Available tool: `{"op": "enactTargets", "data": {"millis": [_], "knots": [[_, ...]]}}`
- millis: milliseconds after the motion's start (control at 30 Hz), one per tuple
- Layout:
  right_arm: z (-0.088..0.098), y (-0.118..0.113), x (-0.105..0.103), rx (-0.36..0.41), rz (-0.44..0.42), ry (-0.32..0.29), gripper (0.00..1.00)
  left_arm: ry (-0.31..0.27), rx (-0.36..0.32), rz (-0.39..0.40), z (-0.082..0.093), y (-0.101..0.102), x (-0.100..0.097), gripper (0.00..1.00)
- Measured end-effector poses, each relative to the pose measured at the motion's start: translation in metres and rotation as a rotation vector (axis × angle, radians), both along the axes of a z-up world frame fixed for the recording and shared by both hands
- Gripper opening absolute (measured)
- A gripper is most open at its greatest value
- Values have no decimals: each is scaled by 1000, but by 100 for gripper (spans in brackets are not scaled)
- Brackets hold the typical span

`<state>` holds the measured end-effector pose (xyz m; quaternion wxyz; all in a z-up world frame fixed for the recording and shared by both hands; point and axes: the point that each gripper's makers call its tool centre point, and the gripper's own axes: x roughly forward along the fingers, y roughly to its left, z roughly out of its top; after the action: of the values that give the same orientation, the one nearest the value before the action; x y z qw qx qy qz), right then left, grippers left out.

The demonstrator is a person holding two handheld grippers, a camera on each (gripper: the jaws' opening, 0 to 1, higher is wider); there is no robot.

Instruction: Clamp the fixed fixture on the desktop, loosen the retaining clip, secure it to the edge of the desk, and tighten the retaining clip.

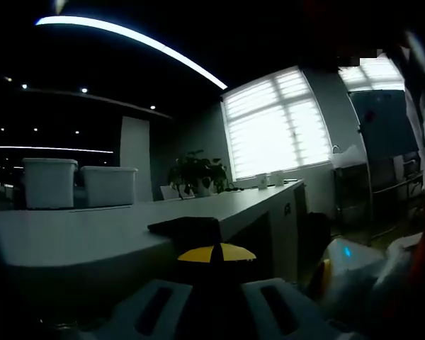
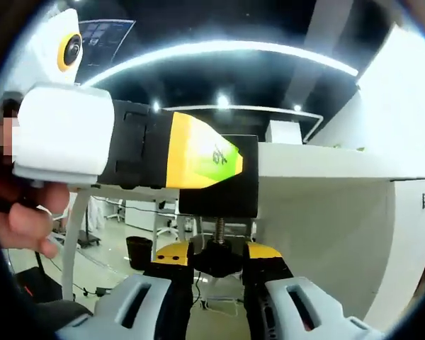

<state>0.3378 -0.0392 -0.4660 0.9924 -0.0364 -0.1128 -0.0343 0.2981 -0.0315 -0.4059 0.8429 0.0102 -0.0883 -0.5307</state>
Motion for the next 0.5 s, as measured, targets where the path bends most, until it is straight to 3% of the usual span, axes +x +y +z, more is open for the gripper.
{"op": "enactTargets", "data": {"millis": [100,300,500], "knots": [[0,-1,1,7,51,-12,26,5,-1,-2,-1,-2,0,1],[0,-1,4,26,261,-9,26,9,-5,-6,-1,-2,0,1],[-1,-5,9,16,372,-10,26,7,-2,-10,-1,-2,0,1]]}}
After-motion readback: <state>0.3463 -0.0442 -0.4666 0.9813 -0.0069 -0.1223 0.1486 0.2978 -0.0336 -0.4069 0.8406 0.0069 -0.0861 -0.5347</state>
